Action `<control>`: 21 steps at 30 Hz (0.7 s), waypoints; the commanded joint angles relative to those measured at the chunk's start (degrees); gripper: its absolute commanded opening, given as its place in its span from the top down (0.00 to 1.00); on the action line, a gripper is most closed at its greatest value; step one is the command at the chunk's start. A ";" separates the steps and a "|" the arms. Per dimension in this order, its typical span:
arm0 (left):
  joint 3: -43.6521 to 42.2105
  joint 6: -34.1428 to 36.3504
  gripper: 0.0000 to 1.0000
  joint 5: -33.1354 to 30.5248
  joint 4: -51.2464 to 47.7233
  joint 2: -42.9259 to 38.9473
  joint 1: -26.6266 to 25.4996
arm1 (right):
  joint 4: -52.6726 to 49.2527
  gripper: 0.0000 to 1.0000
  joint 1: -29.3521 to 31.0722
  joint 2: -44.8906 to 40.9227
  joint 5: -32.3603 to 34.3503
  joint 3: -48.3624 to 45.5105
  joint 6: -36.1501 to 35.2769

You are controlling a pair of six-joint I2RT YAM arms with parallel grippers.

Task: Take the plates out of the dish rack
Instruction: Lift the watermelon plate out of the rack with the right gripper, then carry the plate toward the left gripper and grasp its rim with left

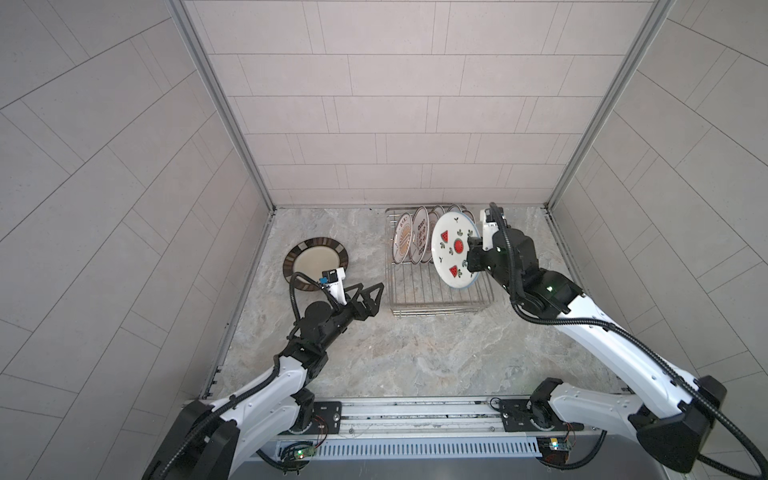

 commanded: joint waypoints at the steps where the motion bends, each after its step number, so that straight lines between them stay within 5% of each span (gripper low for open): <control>1: -0.34 1.86 0.00 1.71 1.18 -2.90 -0.38 | 11.18 1.00 -4.26 -6.40 -16.63 -4.15 5.19; 10: 5.72 3.71 0.00 16.43 -6.52 -5.88 -1.18 | 26.28 1.00 -10.24 -5.67 -39.20 -12.84 15.21; 21: 5.74 -2.28 0.00 13.05 6.05 1.95 -3.44 | 49.83 1.00 -10.28 -8.49 -44.56 -24.78 26.38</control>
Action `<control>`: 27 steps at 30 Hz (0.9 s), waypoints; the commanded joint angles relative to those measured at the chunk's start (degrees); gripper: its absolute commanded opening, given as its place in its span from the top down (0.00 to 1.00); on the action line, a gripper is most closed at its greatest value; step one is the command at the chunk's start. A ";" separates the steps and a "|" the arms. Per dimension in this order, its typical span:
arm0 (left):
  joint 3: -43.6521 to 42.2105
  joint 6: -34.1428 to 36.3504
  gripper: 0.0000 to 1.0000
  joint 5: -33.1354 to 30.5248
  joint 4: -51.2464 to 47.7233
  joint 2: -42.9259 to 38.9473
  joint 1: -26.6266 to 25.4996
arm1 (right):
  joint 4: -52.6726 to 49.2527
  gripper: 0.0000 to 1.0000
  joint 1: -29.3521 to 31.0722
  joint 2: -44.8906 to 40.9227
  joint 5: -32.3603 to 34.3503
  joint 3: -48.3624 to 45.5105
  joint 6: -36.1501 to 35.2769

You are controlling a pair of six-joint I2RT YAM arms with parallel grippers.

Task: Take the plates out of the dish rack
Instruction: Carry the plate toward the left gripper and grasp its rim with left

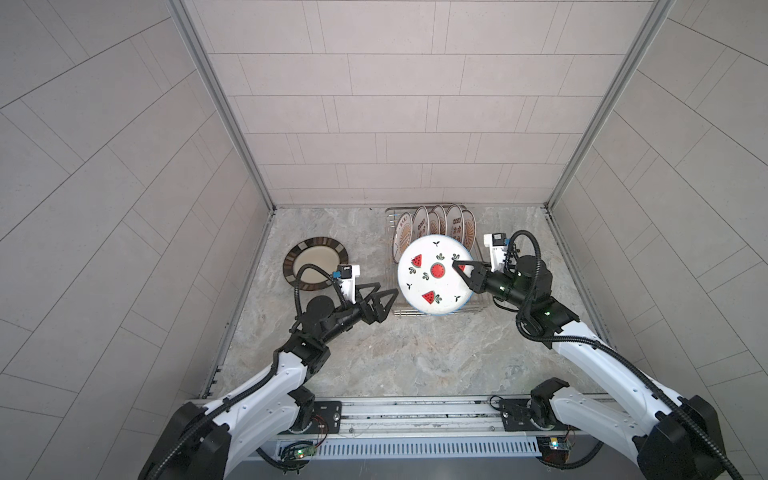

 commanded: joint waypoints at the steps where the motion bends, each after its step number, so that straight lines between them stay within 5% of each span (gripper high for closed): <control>1: 1.74 -3.53 0.00 0.99 8.58 1.42 -1.01 | 16.78 1.00 -0.14 -3.27 -5.05 0.11 6.22; 6: 2.69 -6.19 0.09 -0.19 13.10 3.89 -2.51 | 18.77 1.00 2.31 -3.39 -5.54 -0.65 5.51; 12: 3.62 -7.93 0.41 0.38 14.28 4.96 -4.72 | 18.65 1.00 4.40 -0.60 -6.86 0.52 4.22; 27: 5.43 -12.32 0.86 3.26 13.26 7.13 -5.94 | 16.12 1.00 5.75 3.39 -6.11 2.57 1.09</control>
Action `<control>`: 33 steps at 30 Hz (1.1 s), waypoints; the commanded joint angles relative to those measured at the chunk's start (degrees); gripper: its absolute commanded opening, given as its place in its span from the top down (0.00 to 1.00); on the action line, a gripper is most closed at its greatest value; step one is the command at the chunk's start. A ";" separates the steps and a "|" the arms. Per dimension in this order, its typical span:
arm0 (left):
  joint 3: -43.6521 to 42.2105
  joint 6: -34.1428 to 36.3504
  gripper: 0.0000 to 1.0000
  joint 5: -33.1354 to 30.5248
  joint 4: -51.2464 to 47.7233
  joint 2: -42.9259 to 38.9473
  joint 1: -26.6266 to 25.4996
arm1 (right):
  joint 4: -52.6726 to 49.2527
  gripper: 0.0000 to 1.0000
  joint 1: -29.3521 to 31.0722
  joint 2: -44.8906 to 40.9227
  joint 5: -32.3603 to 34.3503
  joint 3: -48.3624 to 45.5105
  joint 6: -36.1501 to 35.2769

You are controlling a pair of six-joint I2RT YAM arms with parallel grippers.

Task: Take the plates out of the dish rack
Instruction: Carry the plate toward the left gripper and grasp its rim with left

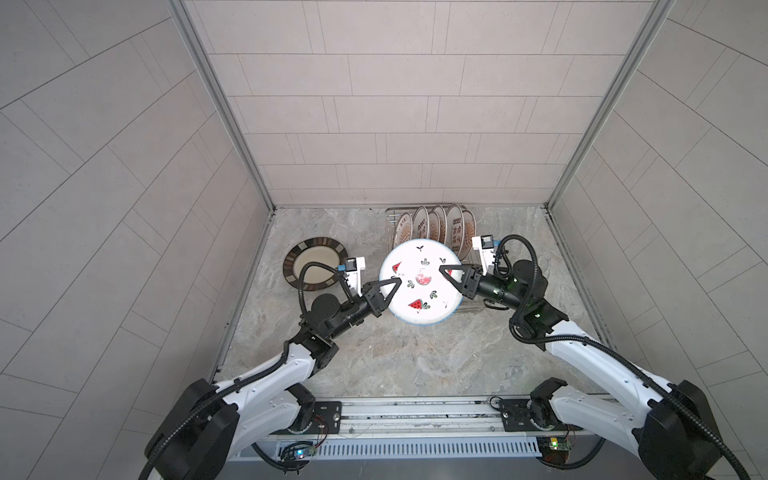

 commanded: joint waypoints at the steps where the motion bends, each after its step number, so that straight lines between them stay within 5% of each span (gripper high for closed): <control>1: 2.24 0.08 0.87 3.71 1.96 1.63 -1.00 | 4.20 1.00 1.32 0.51 1.13 3.49 -1.48; 6: 2.11 -1.82 0.92 3.95 4.86 3.54 -1.07 | 0.59 1.00 2.41 1.62 2.27 4.89 -3.99; 15: 1.17 -2.63 0.97 -1.68 5.23 2.59 -1.04 | -5.80 0.83 4.84 1.19 8.49 5.08 -8.11; 26: 0.92 -4.65 0.99 -4.51 4.32 1.74 -1.05 | -7.25 0.57 5.28 2.02 9.14 4.68 -7.68; 33: 0.36 -5.45 1.00 -7.44 4.31 1.41 -0.94 | -9.39 0.26 5.35 1.97 11.15 4.52 -7.69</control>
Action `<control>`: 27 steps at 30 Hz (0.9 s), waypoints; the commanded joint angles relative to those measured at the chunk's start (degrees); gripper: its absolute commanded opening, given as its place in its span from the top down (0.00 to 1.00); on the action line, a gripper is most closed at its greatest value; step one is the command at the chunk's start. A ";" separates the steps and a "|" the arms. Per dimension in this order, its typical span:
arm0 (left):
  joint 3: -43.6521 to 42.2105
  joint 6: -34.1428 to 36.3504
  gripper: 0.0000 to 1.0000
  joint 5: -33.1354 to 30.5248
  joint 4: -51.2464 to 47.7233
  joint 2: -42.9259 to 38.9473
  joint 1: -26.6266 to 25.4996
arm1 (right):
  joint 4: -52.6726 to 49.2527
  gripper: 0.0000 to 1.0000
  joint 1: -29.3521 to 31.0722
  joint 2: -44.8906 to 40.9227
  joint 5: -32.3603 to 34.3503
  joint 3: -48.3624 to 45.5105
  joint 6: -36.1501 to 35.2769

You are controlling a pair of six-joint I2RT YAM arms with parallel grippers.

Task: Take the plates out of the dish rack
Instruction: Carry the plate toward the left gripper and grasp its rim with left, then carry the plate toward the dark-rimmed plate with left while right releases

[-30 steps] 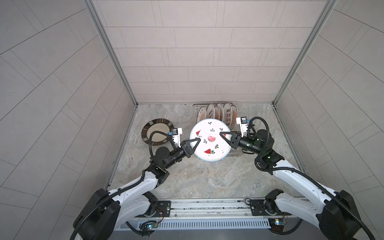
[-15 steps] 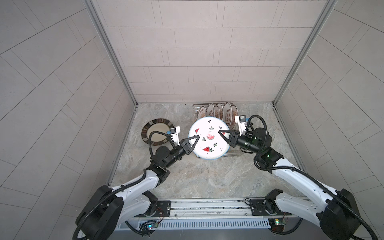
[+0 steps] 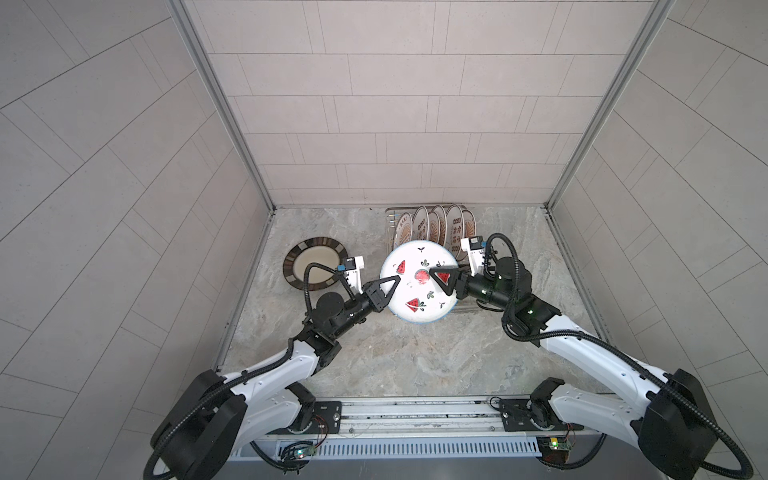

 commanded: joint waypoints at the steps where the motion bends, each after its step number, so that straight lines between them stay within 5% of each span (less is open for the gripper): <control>1: 0.40 -1.21 1.00 -2.02 5.02 -1.24 -0.33 | 0.56 0.24 0.45 -1.00 1.16 0.91 -0.44; 3: 0.26 -1.46 1.00 -2.91 5.01 -1.40 -0.28 | -0.32 0.20 0.55 -1.38 2.26 0.79 -0.75; 5: 0.02 -1.72 1.00 -3.63 5.12 -1.59 -0.26 | -1.19 0.01 0.70 -1.90 3.68 0.64 -1.10; 18: -0.72 -2.26 1.00 -6.92 4.67 -2.80 1.49 | -5.57 0.01 1.28 -5.66 13.01 -1.30 -4.19; 27: -1.59 -5.84 1.00 -5.57 6.02 -3.76 7.26 | -6.51 0.01 2.08 -10.53 14.05 -2.55 -9.05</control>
